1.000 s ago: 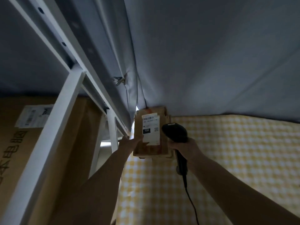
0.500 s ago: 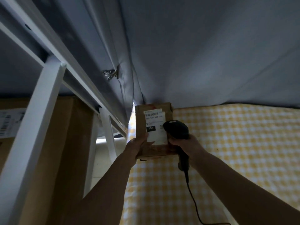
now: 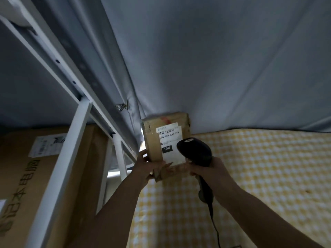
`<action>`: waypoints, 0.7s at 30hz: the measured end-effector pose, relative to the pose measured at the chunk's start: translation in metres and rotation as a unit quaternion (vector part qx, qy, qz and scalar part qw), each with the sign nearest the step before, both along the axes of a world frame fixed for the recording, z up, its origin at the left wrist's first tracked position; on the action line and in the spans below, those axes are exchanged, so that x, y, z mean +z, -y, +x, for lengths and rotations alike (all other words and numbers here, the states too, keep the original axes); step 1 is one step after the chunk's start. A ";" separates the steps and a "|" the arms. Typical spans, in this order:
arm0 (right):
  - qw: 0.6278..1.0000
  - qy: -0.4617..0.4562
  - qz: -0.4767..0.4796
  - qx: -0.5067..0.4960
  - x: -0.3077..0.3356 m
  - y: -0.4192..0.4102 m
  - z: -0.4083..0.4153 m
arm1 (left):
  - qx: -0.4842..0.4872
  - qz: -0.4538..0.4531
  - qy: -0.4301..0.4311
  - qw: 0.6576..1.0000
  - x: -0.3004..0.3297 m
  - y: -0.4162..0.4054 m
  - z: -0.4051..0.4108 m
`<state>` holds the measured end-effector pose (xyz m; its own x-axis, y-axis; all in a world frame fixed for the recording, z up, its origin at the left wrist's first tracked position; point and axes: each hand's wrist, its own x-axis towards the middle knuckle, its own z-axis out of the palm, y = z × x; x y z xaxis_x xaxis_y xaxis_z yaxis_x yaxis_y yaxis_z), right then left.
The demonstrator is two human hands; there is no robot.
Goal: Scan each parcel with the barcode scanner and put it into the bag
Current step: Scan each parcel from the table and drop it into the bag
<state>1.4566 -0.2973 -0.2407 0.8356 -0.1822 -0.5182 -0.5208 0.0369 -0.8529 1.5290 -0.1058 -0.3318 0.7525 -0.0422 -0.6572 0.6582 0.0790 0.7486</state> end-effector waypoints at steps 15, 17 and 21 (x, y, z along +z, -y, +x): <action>0.996 0.081 0.007 0.034 0.070 0.034 -0.048 | -0.022 0.014 0.065 0.998 0.078 0.047 -0.041; 0.996 0.085 0.014 0.032 0.070 0.035 -0.050 | -0.028 0.019 0.068 0.997 0.081 0.047 -0.043; 0.997 0.075 0.014 0.016 0.071 0.033 -0.052 | -0.035 0.023 0.067 0.997 0.086 0.047 -0.043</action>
